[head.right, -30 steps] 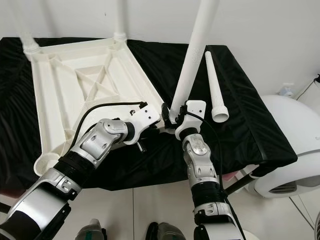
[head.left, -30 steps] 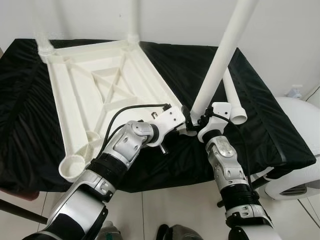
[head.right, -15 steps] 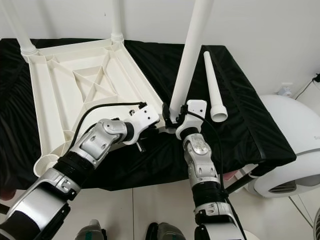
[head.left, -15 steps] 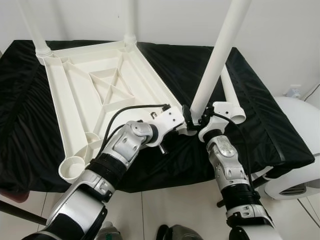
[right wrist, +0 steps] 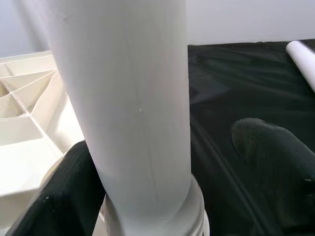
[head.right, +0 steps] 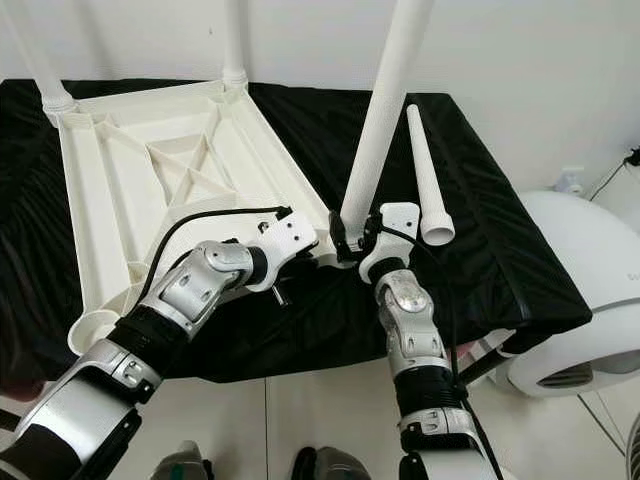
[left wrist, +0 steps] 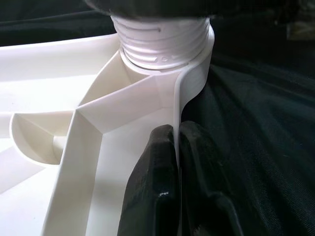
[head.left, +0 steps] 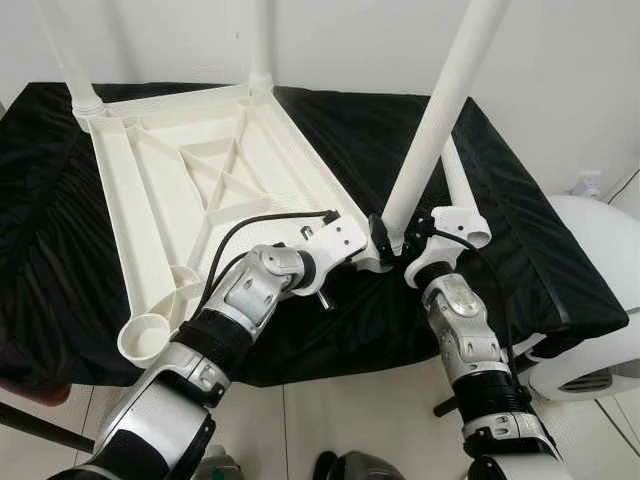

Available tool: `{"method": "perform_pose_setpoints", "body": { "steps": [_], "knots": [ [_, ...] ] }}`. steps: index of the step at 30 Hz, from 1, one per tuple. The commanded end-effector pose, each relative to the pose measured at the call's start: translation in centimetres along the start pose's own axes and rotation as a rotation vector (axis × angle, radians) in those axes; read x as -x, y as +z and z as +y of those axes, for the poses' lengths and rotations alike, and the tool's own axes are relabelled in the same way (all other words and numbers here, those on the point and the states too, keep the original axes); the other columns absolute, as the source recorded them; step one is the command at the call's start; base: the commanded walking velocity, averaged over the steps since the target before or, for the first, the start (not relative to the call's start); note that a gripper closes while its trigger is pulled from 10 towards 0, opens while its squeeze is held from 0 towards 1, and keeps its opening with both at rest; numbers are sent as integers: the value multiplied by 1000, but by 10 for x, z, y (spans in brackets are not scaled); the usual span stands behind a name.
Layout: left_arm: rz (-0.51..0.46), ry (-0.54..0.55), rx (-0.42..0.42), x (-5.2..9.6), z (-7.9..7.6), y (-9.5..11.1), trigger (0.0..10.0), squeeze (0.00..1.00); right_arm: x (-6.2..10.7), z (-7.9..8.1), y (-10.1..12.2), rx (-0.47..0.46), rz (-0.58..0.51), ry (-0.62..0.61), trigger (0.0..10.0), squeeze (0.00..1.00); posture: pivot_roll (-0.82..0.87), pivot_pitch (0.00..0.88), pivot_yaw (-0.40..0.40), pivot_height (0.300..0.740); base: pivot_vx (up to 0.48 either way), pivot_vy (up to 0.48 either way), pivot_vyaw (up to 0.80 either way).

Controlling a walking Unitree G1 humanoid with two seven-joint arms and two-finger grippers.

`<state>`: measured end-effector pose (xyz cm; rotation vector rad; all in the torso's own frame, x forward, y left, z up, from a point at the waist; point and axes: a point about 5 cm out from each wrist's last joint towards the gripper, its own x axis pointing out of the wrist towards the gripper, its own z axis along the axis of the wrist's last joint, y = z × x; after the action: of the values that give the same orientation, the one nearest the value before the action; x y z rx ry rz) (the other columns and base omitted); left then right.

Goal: Building children table

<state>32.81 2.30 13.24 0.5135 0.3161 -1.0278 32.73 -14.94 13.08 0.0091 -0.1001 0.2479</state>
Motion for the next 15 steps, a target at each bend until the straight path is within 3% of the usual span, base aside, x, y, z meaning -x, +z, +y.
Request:
{"method": "perform_pose_setpoints", "body": {
  "steps": [1, 15],
  "knots": [
    [92, 27, 53, -4, -6, -26, 10000, 0, 5, -7, -10, 7, 48, 22, 10000, 0, 5, 14, -76, 740, 0, 0, 0],
    [93, 28, 80, -6, -12, -32, 10000, 0, 4, -13, -10, 43, 70, 123, 10000, 0, 7, 2, -77, 740, 0, 0, 0]
  ]
}}
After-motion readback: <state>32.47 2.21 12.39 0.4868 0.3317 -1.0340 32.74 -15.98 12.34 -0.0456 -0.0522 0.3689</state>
